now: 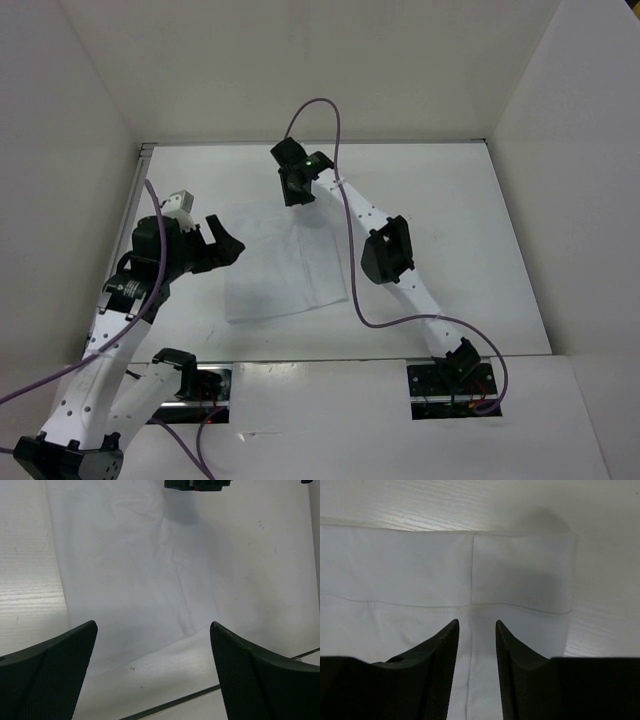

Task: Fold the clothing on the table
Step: Grab the skirt from the pile, then move the skirt to the center of the board

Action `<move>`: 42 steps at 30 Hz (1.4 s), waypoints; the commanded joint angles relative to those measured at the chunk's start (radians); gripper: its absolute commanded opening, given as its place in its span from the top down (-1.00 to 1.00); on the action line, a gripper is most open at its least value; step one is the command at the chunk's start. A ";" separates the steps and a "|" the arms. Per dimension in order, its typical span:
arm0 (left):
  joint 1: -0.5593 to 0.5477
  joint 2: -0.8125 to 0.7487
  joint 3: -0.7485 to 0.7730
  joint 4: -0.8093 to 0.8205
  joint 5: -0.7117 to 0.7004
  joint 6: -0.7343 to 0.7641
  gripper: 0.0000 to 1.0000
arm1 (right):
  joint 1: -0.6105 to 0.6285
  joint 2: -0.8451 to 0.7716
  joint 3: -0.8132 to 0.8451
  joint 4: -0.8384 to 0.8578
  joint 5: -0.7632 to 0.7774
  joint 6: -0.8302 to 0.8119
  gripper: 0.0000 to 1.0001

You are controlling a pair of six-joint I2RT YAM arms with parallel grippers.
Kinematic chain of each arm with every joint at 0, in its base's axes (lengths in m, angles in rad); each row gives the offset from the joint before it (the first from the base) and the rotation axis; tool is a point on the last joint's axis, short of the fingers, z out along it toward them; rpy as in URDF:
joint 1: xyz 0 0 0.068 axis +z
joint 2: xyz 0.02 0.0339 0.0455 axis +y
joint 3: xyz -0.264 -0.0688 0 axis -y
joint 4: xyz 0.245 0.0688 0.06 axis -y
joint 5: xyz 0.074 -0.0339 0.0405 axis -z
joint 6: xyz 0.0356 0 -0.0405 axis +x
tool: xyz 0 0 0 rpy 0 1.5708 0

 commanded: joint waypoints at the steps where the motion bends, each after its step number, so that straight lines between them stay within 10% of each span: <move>1: -0.005 -0.028 -0.006 0.009 0.016 -0.026 -1.00 | 0.016 0.024 0.039 -0.029 0.001 -0.002 0.19; 16: -0.005 -0.009 -0.006 0.009 0.025 -0.026 -1.00 | 0.016 0.102 0.059 -0.020 -0.039 -0.002 0.19; 21: -0.005 -0.009 -0.006 0.009 0.025 -0.026 -1.00 | 0.016 0.102 0.079 -0.020 -0.035 0.009 1.00; 34: -0.005 0.009 -0.006 0.049 0.035 -0.017 -1.00 | 0.026 -0.213 0.024 -0.078 0.033 0.000 1.00; 42: -0.005 0.061 0.035 0.132 0.102 -0.061 -1.00 | 0.026 -0.402 -0.054 -0.069 -0.177 -0.034 1.00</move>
